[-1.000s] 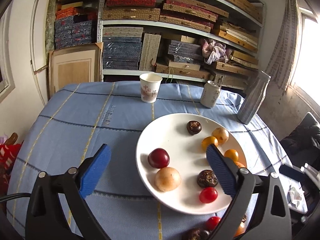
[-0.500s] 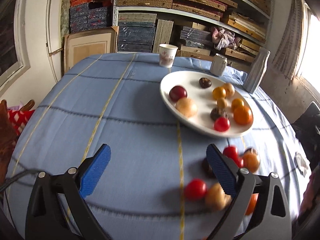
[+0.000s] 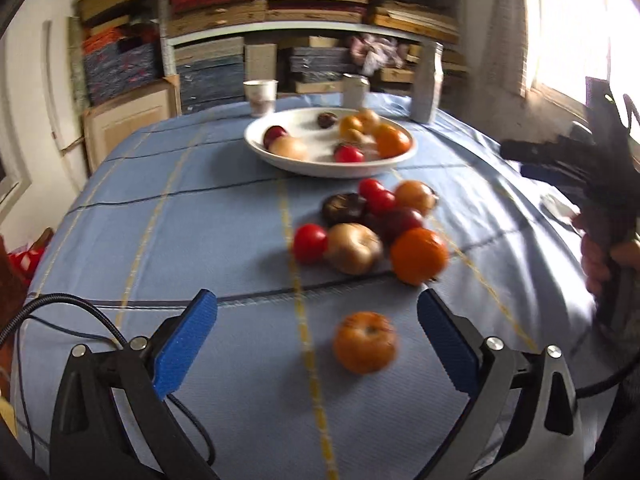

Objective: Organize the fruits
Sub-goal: 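Grasp the speckled orange-red apple with the left tool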

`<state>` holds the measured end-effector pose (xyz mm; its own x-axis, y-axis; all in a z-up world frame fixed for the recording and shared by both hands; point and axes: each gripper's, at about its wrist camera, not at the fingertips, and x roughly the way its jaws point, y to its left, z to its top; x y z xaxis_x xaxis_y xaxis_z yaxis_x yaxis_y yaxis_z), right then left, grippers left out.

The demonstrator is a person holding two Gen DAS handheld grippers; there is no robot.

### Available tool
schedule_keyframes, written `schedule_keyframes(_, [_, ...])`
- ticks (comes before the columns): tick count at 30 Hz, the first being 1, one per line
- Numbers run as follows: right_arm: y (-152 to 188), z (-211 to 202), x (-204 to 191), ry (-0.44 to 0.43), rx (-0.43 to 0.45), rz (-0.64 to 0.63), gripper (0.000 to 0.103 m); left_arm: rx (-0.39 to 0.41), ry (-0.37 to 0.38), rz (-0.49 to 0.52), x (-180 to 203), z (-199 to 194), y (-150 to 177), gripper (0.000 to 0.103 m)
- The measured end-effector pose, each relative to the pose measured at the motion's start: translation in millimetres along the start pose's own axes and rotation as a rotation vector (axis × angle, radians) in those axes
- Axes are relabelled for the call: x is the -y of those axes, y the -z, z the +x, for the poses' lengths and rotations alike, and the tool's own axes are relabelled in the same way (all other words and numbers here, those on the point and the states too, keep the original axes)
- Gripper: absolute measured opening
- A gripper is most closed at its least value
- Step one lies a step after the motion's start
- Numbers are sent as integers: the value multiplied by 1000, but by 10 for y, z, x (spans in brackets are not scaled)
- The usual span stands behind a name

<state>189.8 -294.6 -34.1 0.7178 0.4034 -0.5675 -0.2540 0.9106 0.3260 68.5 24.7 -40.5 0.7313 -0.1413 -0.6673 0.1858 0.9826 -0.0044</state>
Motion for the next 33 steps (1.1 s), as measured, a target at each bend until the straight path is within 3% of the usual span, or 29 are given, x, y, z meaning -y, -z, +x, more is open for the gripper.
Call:
schedule_keyframes(5, [22, 16, 99, -1, -12, 47, 98, -74, 34, -12, 13, 126, 16, 98])
schedule_keyframes(11, [50, 27, 49, -6, -22, 23, 98, -121, 43, 45, 145, 219, 43, 98])
schedule_keyframes(20, [59, 58, 48, 3, -41, 21, 98, -104, 29, 43, 147, 176, 39, 98])
schedule_keyframes(25, [60, 62, 56, 4, -46, 23, 98, -98, 58, 53, 193, 163, 30, 97])
schedule_keyframes(27, [61, 72, 60, 7, -52, 24, 98, -106, 86, 47, 192, 178, 28, 66])
schedule_keyframes(28, [65, 77, 60, 10, -54, 23, 98, -126, 95, 42, 193, 223, 30, 45])
schedule_keyframes(33, [67, 83, 61, 11, -55, 23, 98, -141, 118, 23, 178, 256, 36, 43])
